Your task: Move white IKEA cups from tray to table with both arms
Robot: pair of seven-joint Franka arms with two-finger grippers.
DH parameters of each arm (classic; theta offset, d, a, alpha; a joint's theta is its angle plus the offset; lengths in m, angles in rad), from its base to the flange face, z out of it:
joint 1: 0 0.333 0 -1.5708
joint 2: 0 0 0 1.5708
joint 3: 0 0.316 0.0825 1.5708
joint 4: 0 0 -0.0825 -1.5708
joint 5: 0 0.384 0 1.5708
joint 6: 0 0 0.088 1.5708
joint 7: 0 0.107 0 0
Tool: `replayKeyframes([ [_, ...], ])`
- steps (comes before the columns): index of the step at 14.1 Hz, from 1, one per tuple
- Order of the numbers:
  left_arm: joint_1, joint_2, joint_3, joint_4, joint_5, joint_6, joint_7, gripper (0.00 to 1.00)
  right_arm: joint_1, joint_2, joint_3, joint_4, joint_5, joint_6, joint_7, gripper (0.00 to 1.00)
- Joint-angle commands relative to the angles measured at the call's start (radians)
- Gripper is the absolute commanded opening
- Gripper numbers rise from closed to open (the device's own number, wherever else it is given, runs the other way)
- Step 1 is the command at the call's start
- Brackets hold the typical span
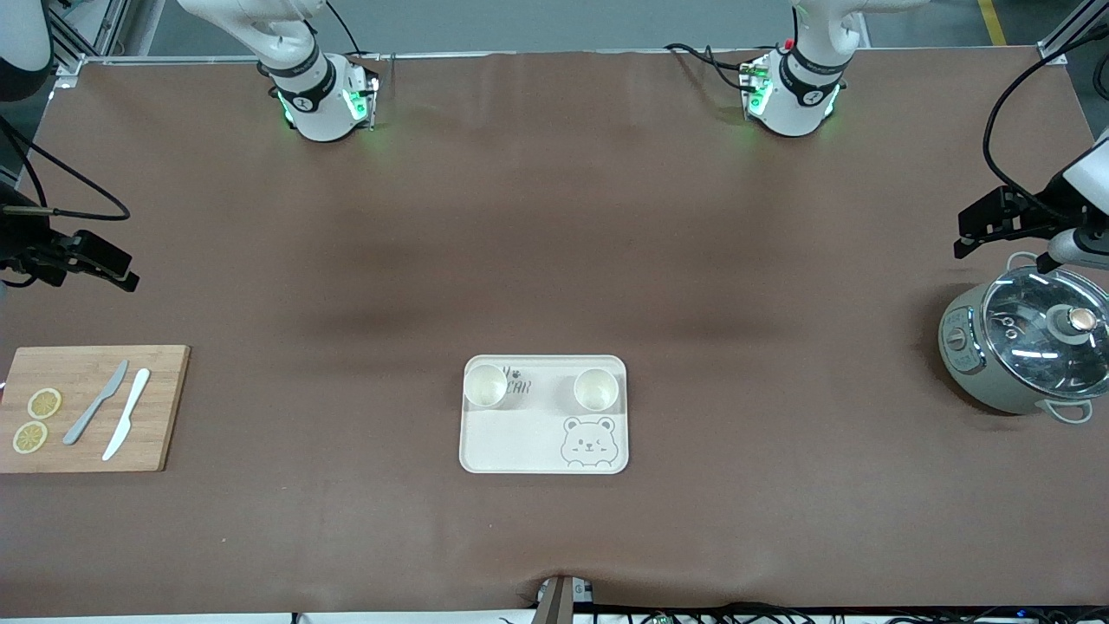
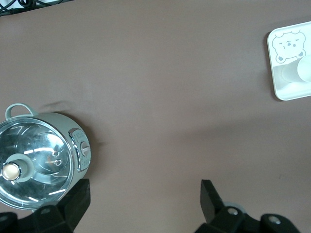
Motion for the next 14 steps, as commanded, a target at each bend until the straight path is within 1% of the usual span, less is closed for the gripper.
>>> replayKeyframes([
  [1, -0.002, 0.0, -0.004, 0.006, 0.017, 0.004, 0.005, 1.0, -0.015, -0.033, 0.016, -0.029, -0.009, 0.001, 0.002, 1.0],
  [4, -0.015, 0.013, -0.007, 0.005, -0.018, -0.004, 0.01, 1.0, -0.015, -0.033, 0.016, -0.029, -0.009, 0.001, 0.002, 1.0],
  [6, -0.028, 0.065, -0.029, -0.008, -0.108, 0.004, -0.033, 1.0, -0.015, -0.033, 0.016, -0.029, -0.009, 0.003, 0.002, 1.0],
  [8, -0.072, 0.117, -0.051, 0.009, -0.107, 0.018, -0.134, 1.0, -0.015, -0.031, 0.016, -0.029, -0.01, 0.003, 0.0, 1.0],
  [10, -0.147, 0.215, -0.05, 0.082, -0.098, 0.062, -0.208, 1.0, -0.012, -0.027, 0.017, -0.026, -0.042, 0.004, -0.01, 1.0],
  [11, -0.188, 0.267, -0.05, 0.127, -0.068, 0.065, -0.264, 1.0, -0.007, -0.023, 0.019, -0.025, -0.056, 0.009, -0.011, 1.0],
  [13, -0.28, 0.388, -0.043, 0.257, 0.001, 0.076, -0.401, 1.0, 0.004, -0.02, 0.02, -0.022, -0.056, 0.009, -0.006, 1.0],
  [14, -0.314, 0.44, -0.037, 0.308, 0.014, 0.078, -0.447, 1.0, 0.013, -0.017, 0.02, -0.02, -0.056, 0.007, 0.0, 1.0],
])
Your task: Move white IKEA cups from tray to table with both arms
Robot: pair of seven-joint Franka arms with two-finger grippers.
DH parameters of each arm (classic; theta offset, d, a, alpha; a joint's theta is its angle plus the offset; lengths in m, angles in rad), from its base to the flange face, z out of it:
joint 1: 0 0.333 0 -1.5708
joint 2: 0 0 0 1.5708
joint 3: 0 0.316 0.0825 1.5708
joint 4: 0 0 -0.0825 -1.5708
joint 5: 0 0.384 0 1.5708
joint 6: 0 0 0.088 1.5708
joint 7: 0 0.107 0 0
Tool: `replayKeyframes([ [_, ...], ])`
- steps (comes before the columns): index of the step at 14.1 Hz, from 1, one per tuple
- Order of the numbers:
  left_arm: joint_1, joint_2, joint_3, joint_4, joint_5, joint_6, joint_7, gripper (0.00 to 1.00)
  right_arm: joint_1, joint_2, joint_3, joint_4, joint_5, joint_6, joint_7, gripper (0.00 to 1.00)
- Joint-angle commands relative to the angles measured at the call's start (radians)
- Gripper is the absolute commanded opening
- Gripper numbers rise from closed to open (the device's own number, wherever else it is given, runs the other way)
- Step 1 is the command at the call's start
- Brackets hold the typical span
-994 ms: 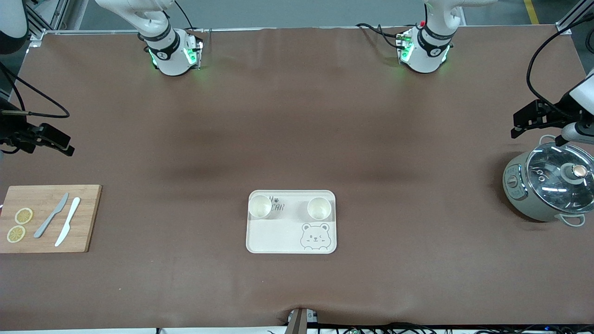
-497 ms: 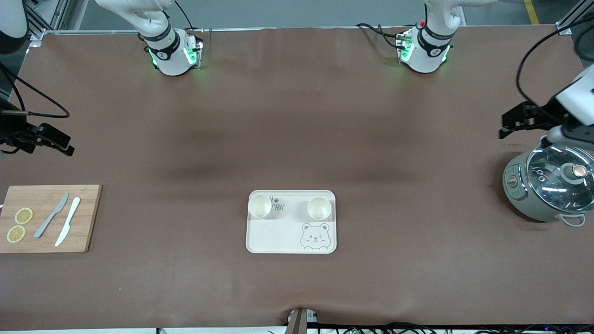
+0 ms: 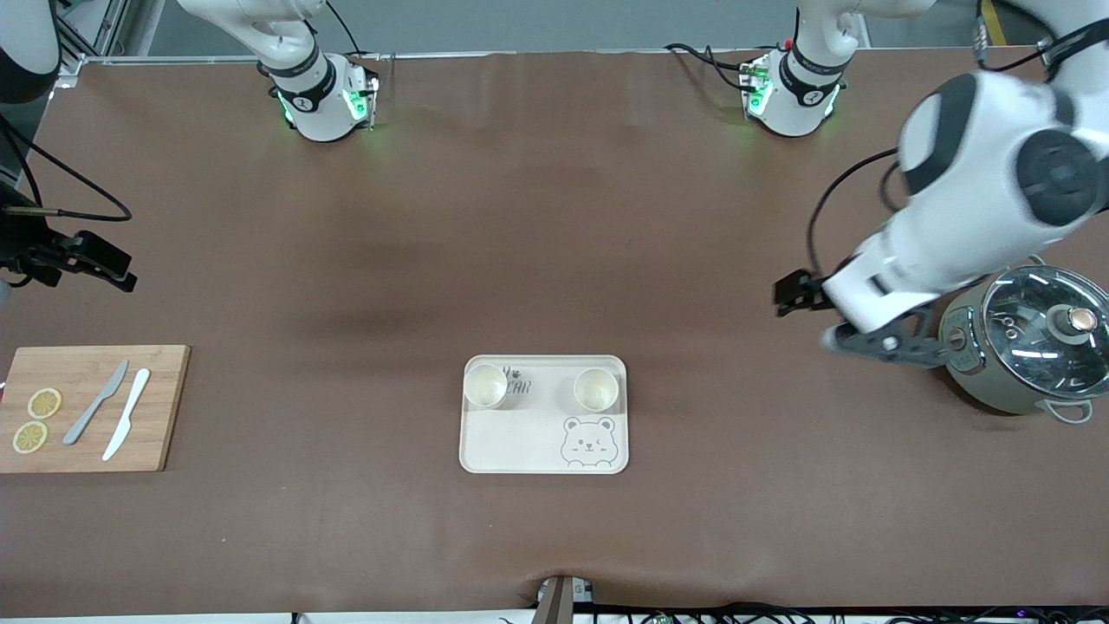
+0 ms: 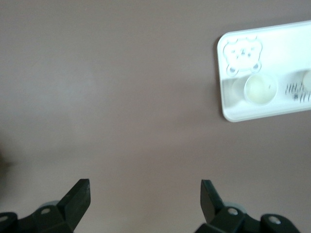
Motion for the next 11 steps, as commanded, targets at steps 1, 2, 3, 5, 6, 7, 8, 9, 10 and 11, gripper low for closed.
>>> replayKeyframes([
  [1, -0.084, 0.165, 0.022, 0.203, 0.049, -0.008, -0.117, 1.0, 0.017, -0.01, 0.007, -0.019, -0.019, 0.001, 0.004, 1.0],
  [2, -0.1, 0.182, 0.029, 0.223, 0.049, 0.012, -0.128, 1.0, 0.025, -0.002, 0.008, -0.018, -0.005, 0.002, 0.008, 1.0],
  [3, -0.109, 0.202, 0.032, 0.236, 0.047, 0.031, -0.134, 1.0, 0.034, 0.006, 0.01, -0.01, 0.0, 0.004, 0.01, 1.0],
  [5, -0.147, 0.257, 0.036, 0.263, 0.049, 0.074, -0.16, 1.0, 0.068, 0.044, 0.008, 0.01, 0.047, 0.011, 0.036, 1.0],
  [6, -0.17, 0.289, 0.048, 0.274, 0.049, 0.106, -0.169, 1.0, 0.077, 0.07, 0.008, 0.021, 0.056, 0.019, 0.071, 1.0],
  [7, -0.202, 0.317, 0.067, 0.276, 0.047, 0.135, -0.174, 1.0, 0.095, 0.093, 0.008, 0.033, 0.058, 0.04, 0.108, 1.0],
  [8, -0.224, 0.339, 0.075, 0.276, 0.047, 0.175, -0.174, 1.0, 0.117, 0.116, 0.008, 0.036, 0.069, 0.065, 0.135, 1.0],
  [9, -0.236, 0.366, 0.075, 0.276, 0.041, 0.225, -0.182, 1.0, 0.135, 0.136, 0.008, 0.036, 0.079, 0.095, 0.152, 1.0],
  [10, -0.239, 0.395, 0.072, 0.274, 0.041, 0.258, -0.194, 1.0, 0.155, 0.157, 0.008, 0.036, 0.084, 0.131, 0.166, 1.0],
  [11, -0.25, 0.418, 0.072, 0.274, 0.041, 0.29, -0.208, 1.0, 0.172, 0.179, 0.008, 0.036, 0.086, 0.163, 0.201, 1.0],
])
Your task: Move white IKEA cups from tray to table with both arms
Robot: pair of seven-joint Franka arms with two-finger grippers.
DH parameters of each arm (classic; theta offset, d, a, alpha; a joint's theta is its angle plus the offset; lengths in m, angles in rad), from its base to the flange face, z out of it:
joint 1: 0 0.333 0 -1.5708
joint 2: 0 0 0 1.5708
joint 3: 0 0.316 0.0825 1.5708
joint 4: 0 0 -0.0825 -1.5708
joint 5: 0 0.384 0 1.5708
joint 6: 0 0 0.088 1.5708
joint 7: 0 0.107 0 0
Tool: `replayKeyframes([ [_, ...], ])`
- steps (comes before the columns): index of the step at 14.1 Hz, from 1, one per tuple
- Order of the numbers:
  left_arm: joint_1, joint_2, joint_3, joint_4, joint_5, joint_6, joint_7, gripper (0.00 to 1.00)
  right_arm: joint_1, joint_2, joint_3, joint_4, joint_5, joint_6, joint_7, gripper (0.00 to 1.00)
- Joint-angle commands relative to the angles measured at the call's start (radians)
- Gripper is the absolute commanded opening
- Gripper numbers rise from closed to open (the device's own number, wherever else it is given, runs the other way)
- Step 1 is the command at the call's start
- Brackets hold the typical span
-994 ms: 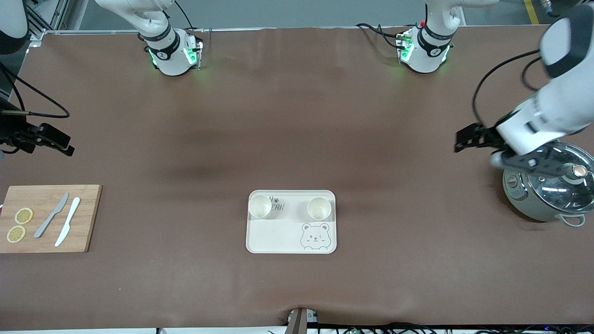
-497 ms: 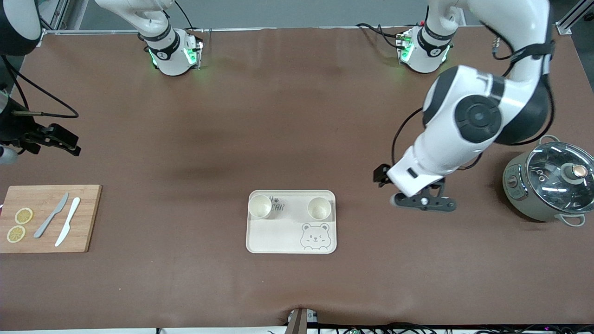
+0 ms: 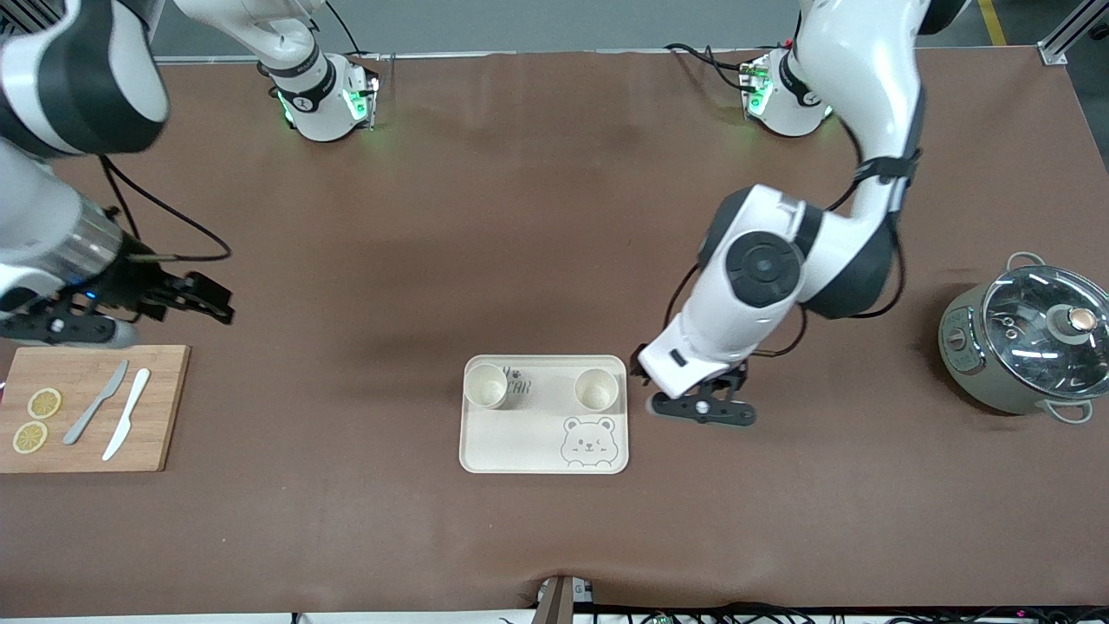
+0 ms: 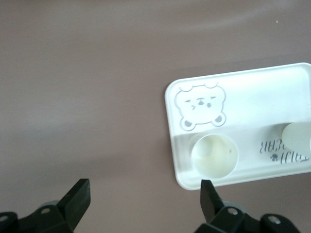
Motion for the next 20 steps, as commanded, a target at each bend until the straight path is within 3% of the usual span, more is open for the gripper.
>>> replayKeyframes([
  [1, -0.036, 0.08, 0.02, 0.049, 0.009, 0.062, -0.039, 1.0, 0.044, 0.075, -0.004, 0.035, 0.018, 0.056, 0.107, 1.0],
  [6, -0.061, 0.16, 0.019, 0.039, 0.011, 0.168, -0.071, 1.0, 0.112, 0.255, -0.004, 0.128, 0.046, 0.121, 0.224, 1.0],
  [12, -0.081, 0.158, 0.019, -0.047, 0.017, 0.211, -0.079, 1.0, 0.195, 0.467, -0.006, 0.287, 0.04, 0.134, 0.344, 1.0],
  [20, -0.079, 0.168, 0.017, -0.093, 0.012, 0.27, -0.079, 1.0, 0.293, 0.599, -0.007, 0.318, 0.038, 0.255, 0.419, 1.0],
])
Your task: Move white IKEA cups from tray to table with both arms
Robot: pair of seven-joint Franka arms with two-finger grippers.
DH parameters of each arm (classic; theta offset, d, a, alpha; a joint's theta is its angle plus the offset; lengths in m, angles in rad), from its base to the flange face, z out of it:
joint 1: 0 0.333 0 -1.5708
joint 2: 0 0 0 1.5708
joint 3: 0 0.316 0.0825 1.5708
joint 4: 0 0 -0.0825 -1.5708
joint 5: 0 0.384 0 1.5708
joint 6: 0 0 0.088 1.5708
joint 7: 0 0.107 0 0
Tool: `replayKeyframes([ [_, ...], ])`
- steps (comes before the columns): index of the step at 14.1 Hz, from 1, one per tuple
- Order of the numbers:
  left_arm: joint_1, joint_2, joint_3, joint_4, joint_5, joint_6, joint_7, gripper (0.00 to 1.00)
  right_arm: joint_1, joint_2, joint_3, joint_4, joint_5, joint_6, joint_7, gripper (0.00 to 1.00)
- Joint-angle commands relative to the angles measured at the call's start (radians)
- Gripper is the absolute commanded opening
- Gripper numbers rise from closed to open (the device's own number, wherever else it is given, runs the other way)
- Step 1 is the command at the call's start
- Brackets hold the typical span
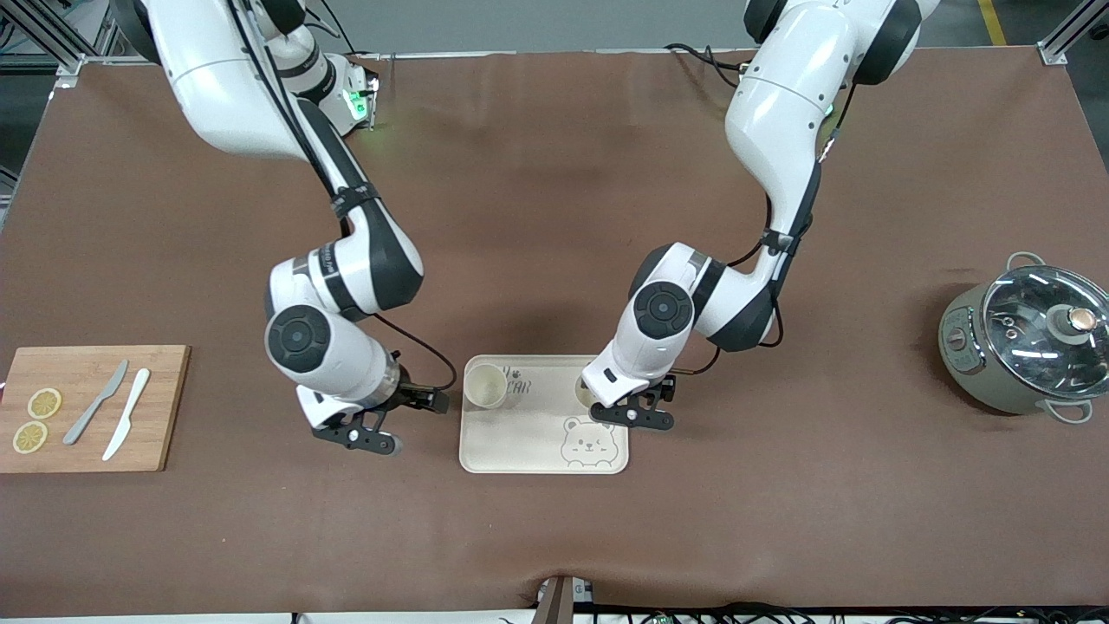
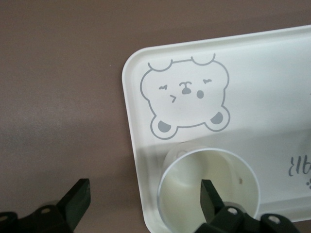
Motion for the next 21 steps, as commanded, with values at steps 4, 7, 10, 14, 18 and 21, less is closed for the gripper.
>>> replayKeyframes([
  [4, -0.012, -0.017, 0.01, -0.031, 0.003, -0.004, -0.084, 0.0, 0.055, 0.083, -0.008, 0.041, 0.011, 0.027, 0.043, 1.0],
  [7, -0.012, -0.017, 0.01, -0.036, 0.003, -0.004, -0.084, 0.0, 0.086, 0.094, -0.008, 0.038, 0.009, 0.027, 0.071, 1.0],
  [10, -0.013, -0.023, 0.01, -0.048, 0.003, -0.006, -0.089, 0.0, 0.107, 0.097, -0.009, 0.034, -0.003, 0.027, 0.072, 0.77],
  [14, -0.01, -0.092, 0.01, -0.072, 0.003, -0.077, -0.093, 0.0, 0.111, 0.097, -0.009, 0.031, -0.014, 0.027, 0.066, 0.11],
  [18, 0.04, -0.305, 0.012, -0.134, 0.003, -0.294, -0.078, 0.0, 0.103, 0.097, -0.009, 0.031, -0.02, 0.025, 0.054, 0.0],
  [21, 0.109, -0.419, 0.006, -0.141, 0.002, -0.429, -0.058, 0.0, 0.098, 0.094, -0.009, 0.037, -0.017, 0.025, 0.051, 0.0],
])
